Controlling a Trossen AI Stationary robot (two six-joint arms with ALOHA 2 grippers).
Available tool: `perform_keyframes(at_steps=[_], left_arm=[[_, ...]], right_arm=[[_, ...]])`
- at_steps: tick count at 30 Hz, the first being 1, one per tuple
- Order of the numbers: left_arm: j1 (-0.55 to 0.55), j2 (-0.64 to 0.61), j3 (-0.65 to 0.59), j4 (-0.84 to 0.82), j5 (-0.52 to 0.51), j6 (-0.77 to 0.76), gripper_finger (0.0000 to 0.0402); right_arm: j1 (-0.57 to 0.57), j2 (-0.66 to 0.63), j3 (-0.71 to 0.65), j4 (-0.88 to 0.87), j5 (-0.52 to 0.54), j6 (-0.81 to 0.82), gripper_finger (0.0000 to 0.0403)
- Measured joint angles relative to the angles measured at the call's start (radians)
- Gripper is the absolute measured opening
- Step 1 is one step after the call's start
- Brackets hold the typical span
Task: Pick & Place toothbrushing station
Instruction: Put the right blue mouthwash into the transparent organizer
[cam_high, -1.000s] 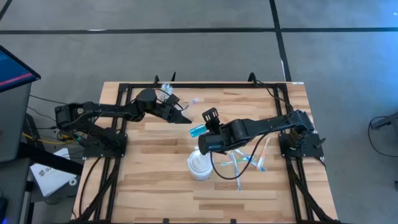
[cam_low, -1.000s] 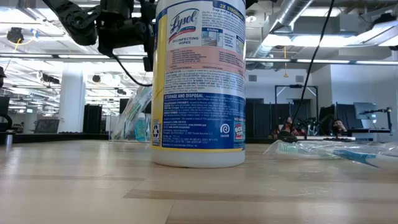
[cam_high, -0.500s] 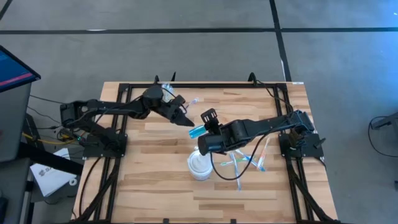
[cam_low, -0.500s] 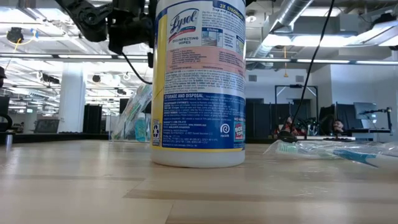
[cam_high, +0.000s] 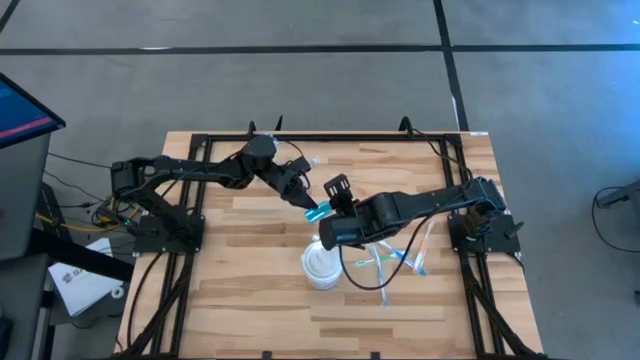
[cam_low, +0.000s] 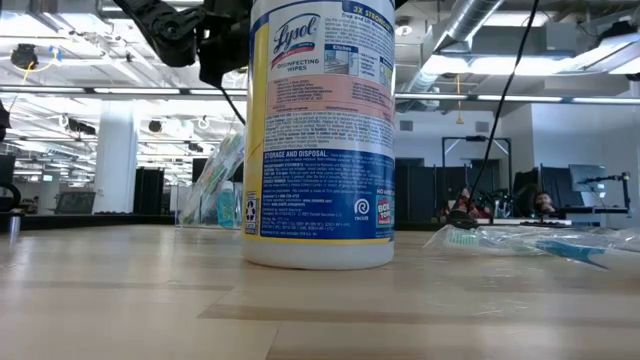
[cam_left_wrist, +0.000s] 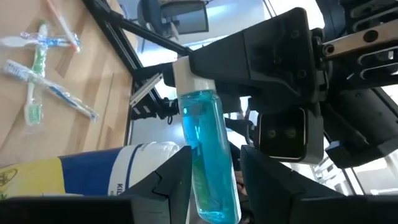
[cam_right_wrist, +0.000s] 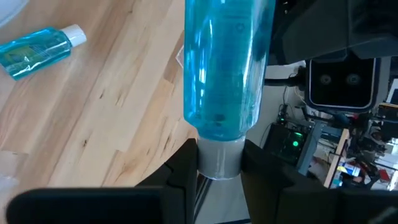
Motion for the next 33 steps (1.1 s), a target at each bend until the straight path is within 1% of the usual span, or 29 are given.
perform_keyframes(at_steps=[6, 14, 25, 33], left_arm=[[-0.005, 0.000, 0.001, -0.047, 0.007, -0.006, 0.0131], [-0.005, 0.002, 0.002, -0.051, 0.014, -0.043, 0.0131], [-0.044, 0.044, 0.003, -0.050, 0.070, -0.076, 0.0131], [-0.044, 0.044, 0.003, -0.048, 0.058, -0.078, 0.0131]], right_arm=[[0.001, 0.002, 0.000, -0.003, -0.009, -0.010, 0.0085], [0.001, 0.002, 0.000, -0.003, -0.011, -0.011, 0.0085], [0.001, 0.004, -0.001, 0.001, -0.016, -0.031, 0.0085], [0.001, 0.004, -0.001, 0.005, -0.015, -0.029, 0.0085]])
